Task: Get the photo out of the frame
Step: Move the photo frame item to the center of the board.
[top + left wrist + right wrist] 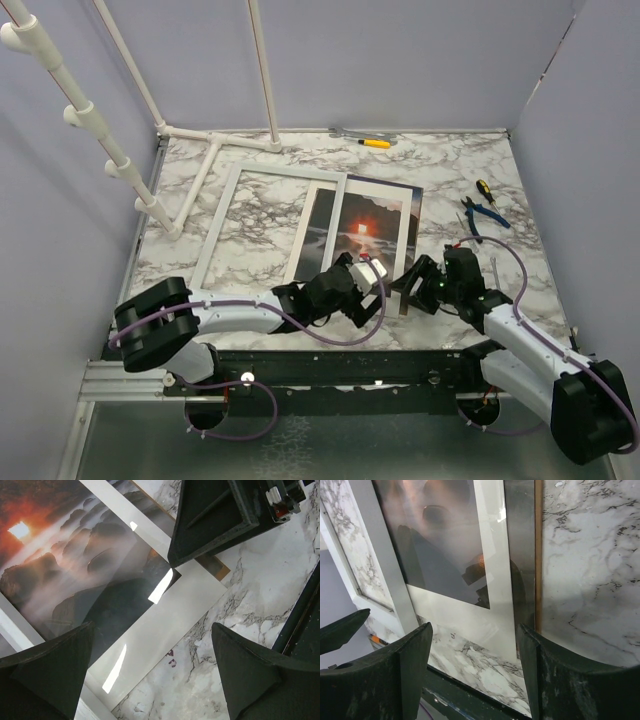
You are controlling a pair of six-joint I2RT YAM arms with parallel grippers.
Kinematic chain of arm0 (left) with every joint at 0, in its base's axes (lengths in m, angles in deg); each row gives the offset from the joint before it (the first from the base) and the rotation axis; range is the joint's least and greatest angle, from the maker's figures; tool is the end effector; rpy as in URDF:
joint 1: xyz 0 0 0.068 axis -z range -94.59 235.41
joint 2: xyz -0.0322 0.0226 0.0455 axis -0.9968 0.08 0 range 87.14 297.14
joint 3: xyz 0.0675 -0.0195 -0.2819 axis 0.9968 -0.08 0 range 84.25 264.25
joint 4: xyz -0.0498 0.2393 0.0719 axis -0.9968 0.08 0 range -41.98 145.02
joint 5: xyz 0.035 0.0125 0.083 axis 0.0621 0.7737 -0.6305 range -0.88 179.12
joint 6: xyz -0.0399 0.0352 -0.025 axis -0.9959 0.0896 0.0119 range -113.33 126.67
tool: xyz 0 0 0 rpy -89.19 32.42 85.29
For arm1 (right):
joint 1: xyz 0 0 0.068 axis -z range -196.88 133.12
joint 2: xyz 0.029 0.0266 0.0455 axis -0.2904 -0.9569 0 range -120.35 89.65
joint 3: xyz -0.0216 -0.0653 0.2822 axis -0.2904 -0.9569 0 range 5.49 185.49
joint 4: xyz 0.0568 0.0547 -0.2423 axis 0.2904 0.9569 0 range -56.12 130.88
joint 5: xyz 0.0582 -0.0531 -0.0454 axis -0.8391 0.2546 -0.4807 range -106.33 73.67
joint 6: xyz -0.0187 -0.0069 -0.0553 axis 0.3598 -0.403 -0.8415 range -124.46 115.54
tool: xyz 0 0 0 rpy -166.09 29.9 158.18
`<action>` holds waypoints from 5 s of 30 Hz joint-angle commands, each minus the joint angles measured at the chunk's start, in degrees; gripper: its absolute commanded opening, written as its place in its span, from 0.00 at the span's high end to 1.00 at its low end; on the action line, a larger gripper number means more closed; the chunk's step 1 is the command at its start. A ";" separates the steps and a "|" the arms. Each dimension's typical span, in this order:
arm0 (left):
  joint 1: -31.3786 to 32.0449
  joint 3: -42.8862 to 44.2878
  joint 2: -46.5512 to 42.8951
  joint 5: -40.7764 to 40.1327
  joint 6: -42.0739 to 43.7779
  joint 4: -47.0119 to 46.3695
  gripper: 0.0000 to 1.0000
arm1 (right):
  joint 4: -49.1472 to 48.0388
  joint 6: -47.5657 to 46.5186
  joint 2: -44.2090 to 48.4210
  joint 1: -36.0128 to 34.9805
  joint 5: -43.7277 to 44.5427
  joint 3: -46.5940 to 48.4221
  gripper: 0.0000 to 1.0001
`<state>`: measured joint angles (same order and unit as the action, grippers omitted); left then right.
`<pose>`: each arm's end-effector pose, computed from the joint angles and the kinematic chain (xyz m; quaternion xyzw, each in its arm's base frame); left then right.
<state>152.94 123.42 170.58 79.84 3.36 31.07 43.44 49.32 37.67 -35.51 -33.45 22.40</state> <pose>0.1221 -0.2774 0.2175 0.4169 0.7434 -0.2442 0.4625 0.1448 0.0620 0.1677 0.2208 0.8871 0.3360 0.2266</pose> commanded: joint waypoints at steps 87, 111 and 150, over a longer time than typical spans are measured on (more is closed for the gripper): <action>-19.20 17.97 13.69 -8.46 -18.83 27.73 0.93 | -15.22 -0.52 -15.89 0.09 -11.81 -0.65 0.31; -19.20 24.12 15.24 0.75 -25.13 26.38 1.00 | -24.38 2.59 -22.50 -2.60 -13.50 0.44 0.31; -18.64 21.04 15.44 4.99 -29.09 17.14 1.00 | -12.75 -9.85 -28.45 3.03 -3.81 16.89 0.46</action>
<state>133.49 144.56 186.95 78.25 -24.24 54.35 31.42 41.91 12.92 -33.24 -37.76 37.35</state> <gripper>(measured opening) 0.270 0.564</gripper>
